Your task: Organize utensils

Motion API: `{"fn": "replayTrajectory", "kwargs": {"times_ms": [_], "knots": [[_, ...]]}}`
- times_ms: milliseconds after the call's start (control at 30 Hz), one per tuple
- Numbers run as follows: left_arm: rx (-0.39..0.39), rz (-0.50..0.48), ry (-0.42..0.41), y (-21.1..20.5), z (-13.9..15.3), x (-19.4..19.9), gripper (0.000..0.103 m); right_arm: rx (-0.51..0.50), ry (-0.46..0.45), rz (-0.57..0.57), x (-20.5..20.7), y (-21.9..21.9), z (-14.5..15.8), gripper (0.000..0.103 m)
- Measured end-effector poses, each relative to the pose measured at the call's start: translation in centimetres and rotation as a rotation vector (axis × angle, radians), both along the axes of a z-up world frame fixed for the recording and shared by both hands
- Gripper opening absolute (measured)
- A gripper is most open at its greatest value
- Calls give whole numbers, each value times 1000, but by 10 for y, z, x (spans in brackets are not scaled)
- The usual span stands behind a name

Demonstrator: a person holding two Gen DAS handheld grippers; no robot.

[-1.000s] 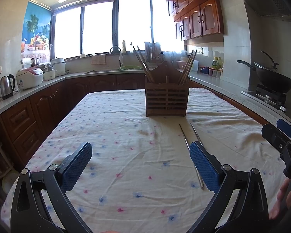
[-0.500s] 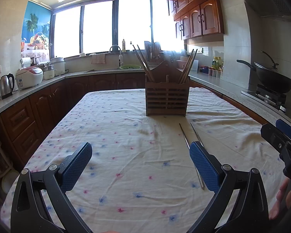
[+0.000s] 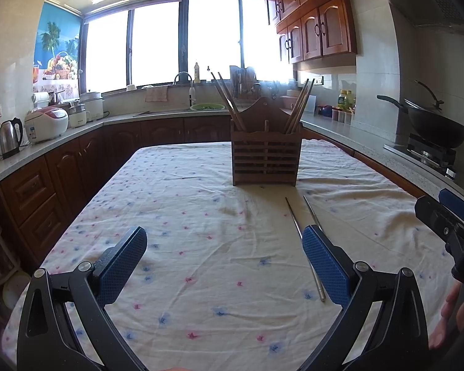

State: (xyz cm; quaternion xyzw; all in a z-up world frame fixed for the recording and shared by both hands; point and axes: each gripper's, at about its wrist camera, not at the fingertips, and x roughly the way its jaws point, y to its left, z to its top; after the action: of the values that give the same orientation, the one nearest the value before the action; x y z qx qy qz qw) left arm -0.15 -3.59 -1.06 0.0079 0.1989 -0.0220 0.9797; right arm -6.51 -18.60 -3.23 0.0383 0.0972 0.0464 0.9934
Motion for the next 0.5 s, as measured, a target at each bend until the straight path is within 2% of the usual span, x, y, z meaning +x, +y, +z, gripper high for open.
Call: {"fn": "replayTrajectory", "kwargs": {"times_ms": [500], "knots": [[-2,-3,6,0,1,1,103,2,3,10,1,5,2,103]]}}
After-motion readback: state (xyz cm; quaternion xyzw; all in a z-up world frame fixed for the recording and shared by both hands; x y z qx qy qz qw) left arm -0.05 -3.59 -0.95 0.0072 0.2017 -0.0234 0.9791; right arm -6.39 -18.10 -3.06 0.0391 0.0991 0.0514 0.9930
